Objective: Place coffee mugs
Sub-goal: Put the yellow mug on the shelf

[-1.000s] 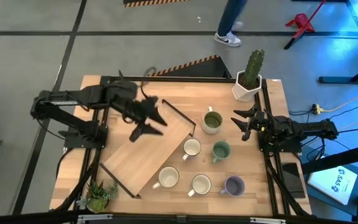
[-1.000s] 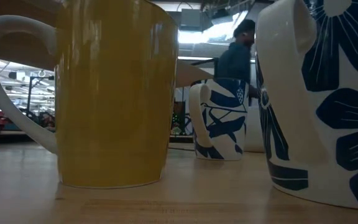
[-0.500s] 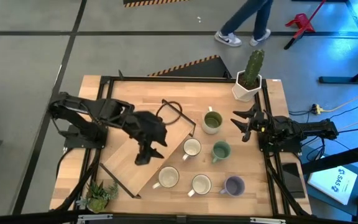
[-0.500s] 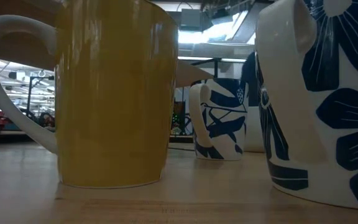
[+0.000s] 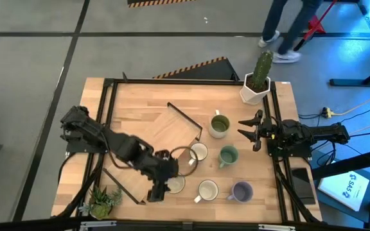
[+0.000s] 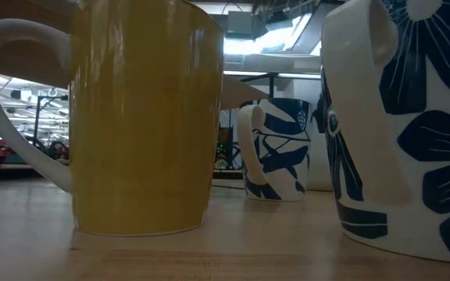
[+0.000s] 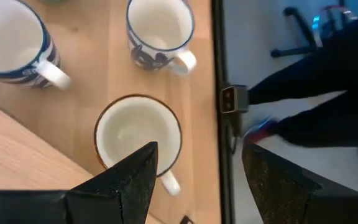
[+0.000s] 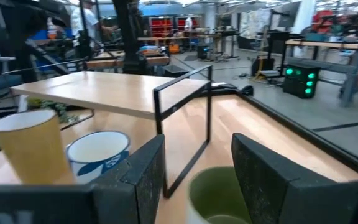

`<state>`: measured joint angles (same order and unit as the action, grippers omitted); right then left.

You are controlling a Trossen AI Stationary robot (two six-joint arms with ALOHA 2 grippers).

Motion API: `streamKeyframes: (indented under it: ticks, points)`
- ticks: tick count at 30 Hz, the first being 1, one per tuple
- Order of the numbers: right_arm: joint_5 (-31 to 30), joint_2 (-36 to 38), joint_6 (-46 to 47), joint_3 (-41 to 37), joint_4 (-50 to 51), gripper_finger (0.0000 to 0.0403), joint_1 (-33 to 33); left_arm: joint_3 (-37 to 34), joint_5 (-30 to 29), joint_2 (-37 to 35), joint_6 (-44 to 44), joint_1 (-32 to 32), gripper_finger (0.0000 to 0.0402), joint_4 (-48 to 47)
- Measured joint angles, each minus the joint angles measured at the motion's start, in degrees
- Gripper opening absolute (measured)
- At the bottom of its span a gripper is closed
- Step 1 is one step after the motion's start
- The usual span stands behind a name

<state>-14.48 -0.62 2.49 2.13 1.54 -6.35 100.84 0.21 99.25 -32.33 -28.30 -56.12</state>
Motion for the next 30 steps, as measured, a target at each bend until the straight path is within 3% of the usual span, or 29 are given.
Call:
streamKeyframes:
  ticks: [12, 22, 27, 30]
  points:
    - [1.7, 0.0, 0.12, 0.0, 0.27, 0.0177, -0.02, 0.0, -7.05, 8.64, 4.37, -4.49, 0.0226, -0.82]
    - [1.88, 0.0, 0.21, 0.0, 0.31, 0.0177, -0.02, 0.02, -5.2, 14.78, 2.5, -4.65, 0.0225, 4.75]
    - [1.94, 0.0, 0.23, 0.0, 0.33, 0.0177, 0.0, 0.04, -9.88, 15.42, -0.89, -4.72, 0.0225, 4.04]
    - [2.04, 0.0, 0.23, 0.0, 0.37, 0.0177, -0.01, -0.01, -9.28, 15.73, -1.47, -4.51, 0.0224, 3.47]
